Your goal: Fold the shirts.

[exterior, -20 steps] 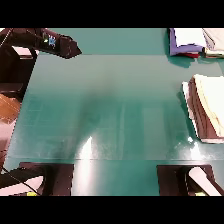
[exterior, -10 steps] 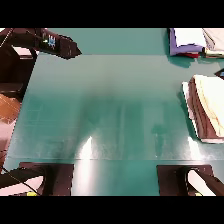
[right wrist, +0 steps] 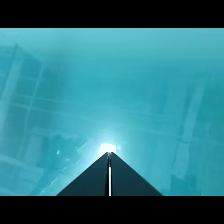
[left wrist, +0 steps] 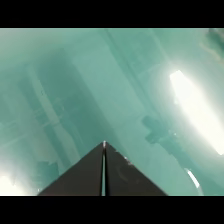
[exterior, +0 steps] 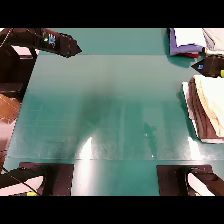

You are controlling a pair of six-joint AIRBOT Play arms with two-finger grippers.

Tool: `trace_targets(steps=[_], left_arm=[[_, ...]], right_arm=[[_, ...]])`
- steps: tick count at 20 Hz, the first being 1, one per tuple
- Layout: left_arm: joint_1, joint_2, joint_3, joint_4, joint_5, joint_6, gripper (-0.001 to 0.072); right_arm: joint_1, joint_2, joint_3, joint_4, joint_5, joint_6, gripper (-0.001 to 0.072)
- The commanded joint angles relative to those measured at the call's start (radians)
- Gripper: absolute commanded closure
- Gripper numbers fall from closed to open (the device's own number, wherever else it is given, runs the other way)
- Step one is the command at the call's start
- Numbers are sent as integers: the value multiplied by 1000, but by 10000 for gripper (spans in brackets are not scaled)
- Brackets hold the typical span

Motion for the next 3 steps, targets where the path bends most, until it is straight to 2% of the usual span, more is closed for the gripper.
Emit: trace_targets(steps=[1, 3], left_arm=[[0, 0, 0, 0, 3, 0, 680], [0, 0, 0, 0, 3, 0, 680]], right_arm=[[17, 1, 1, 2, -7, 0, 694], [17, 1, 1, 2, -7, 0, 694]])
